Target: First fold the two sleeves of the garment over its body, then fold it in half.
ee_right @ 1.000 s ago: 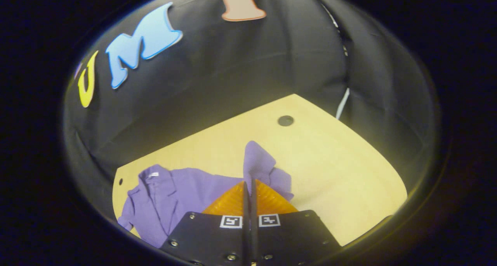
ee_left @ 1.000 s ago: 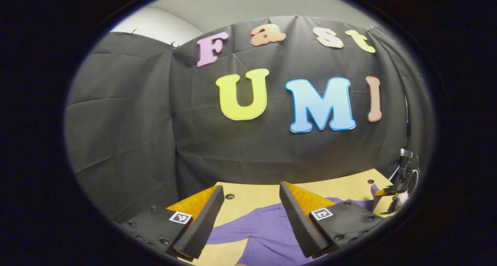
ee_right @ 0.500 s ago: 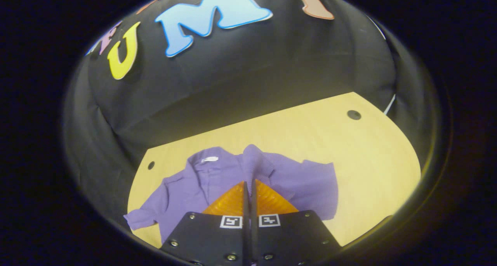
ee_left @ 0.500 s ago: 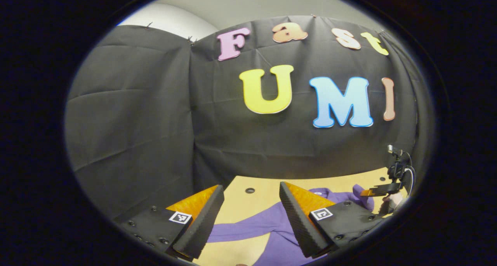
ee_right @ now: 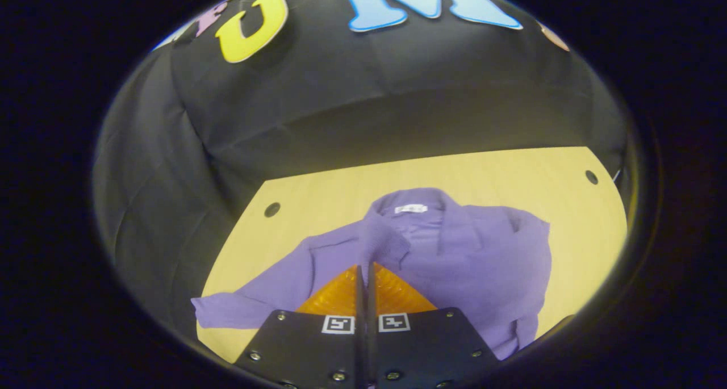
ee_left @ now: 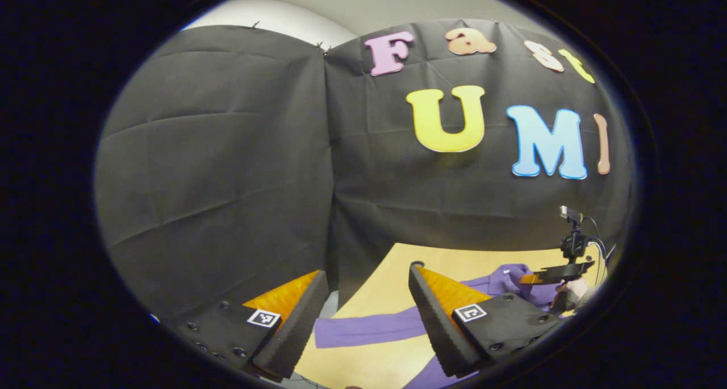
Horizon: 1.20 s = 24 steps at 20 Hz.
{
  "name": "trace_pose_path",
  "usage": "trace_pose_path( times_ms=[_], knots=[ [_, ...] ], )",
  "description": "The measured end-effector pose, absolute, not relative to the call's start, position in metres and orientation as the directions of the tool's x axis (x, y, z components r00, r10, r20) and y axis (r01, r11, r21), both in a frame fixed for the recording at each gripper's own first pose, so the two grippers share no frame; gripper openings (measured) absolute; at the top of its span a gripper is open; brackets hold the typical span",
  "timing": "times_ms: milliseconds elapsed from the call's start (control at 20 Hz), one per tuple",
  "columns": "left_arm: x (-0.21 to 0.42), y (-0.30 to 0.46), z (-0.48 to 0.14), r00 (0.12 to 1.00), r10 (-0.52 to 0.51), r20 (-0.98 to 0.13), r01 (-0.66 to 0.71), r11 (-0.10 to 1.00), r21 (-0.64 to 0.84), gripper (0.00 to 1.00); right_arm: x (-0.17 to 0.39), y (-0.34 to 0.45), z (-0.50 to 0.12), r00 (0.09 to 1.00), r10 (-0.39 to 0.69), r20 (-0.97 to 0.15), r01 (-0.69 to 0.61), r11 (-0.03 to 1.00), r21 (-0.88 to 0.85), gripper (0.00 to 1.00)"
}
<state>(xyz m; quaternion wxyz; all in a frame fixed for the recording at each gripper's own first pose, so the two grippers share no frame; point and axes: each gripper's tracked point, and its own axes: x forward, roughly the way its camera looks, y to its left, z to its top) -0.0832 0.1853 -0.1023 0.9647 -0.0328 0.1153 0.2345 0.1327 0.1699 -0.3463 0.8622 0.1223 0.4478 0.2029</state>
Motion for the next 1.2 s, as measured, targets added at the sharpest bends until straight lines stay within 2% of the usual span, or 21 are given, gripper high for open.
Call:
trace_pose_path(
  times_ms=[250, 300, 350, 450, 500, 550, 600, 650, 700, 750, 800, 850, 900, 950, 1150, 1200],
  knots=[
    [-0.109, 0.221, -0.121, 0.818, 0.508, -0.27, -0.53, 0.848, -0.011, 1.0, 0.115, 0.23, -0.373, 0.434, 0.477, -0.764, -0.283, 0.877, 0.387, 0.01],
    [-0.114, 0.226, -0.127, 0.812, 0.514, -0.278, -0.539, 0.842, -0.016, 0.95, 0.109, 0.237, -0.378, 0.417, 0.474, -0.775, -0.287, 0.878, 0.382, 0.01],
    [-0.116, 0.231, -0.133, 0.807, 0.518, -0.284, -0.545, 0.838, -0.019, 1.0, 0.106, 0.24, -0.384, 0.399, 0.469, -0.788, -0.288, 0.88, 0.378, 0.01],
    [-0.115, 0.236, -0.142, 0.806, 0.516, -0.292, -0.547, 0.837, -0.031, 1.0, 0.1, 0.243, -0.39, 0.377, 0.456, -0.806, -0.294, 0.884, 0.362, 0.01],
    [-0.114, 0.237, -0.146, 0.81, 0.508, -0.292, -0.541, 0.84, -0.04, 0.95, 0.096, 0.244, -0.394, 0.369, 0.449, -0.814, -0.298, 0.887, 0.353, 0.01],
    [-0.112, 0.238, -0.15, 0.814, 0.502, -0.293, -0.536, 0.843, -0.045, 0.95, 0.094, 0.245, -0.395, 0.362, 0.441, -0.821, -0.298, 0.889, 0.346, 0.05],
    [-0.11, 0.241, -0.154, 0.815, 0.498, -0.295, -0.532, 0.845, -0.044, 1.0, 0.09, 0.247, -0.401, 0.353, 0.435, -0.829, -0.295, 0.892, 0.343, 0.01],
    [-0.108, 0.242, -0.159, 0.814, 0.497, -0.3, -0.531, 0.847, -0.039, 1.0, 0.087, 0.248, -0.404, 0.348, 0.426, -0.835, -0.287, 0.896, 0.338, 0.01],
    [-0.104, 0.243, -0.163, 0.814, 0.494, -0.306, -0.528, 0.849, -0.036, 0.96, 0.085, 0.252, -0.407, 0.34, 0.434, -0.834, -0.279, 0.894, 0.351, 0.01],
    [-0.102, 0.243, -0.167, 0.815, 0.489, -0.311, -0.524, 0.851, -0.035, 1.0, 0.081, 0.253, -0.408, 0.323, 0.436, -0.84, -0.268, 0.894, 0.361, 0.06],
    [-0.099, 0.243, -0.171, 0.816, 0.483, -0.317, -0.52, 0.854, -0.036, 0.96, 0.076, 0.253, -0.41, 0.31, 0.436, -0.845, -0.256, 0.894, 0.367, 0.1],
    [-0.097, 0.242, -0.178, 0.818, 0.476, -0.325, -0.514, 0.857, -0.038, 0.96, 0.075, 0.256, -0.411, 0.306, 0.442, -0.843, -0.255, 0.892, 0.374, 0.11],
    [-0.098, 0.242, -0.184, 0.818, 0.467, -0.335, -0.507, 0.861, -0.037, 1.0, 0.074, 0.256, -0.412, 0.307, 0.445, -0.841, -0.258, 0.89, 0.377, 0.25],
    [-0.097, 0.241, -0.191, 0.819, 0.456, -0.348, -0.498, 0.867, -0.036, 0.98, 0.074, 0.257, -0.409, 0.304, 0.457, -0.836, -0.267, 0.883, 0.386, 0.31],
    [-0.089, 0.241, -0.22, 0.819, 0.423, -0.388, -0.477, 0.877, -0.049, 0.96, 0.066, 0.258, -0.39, 0.325, 0.464, -0.824, -0.303, 0.876, 0.374, 0.72],
    [-0.088, 0.242, -0.229, 0.818, 0.416, -0.397, -0.475, 0.878, -0.056, 0.95, 0.065, 0.258, -0.385, 0.335, 0.471, -0.816, -0.315, 0.872, 0.374, 0.73]
  ],
)
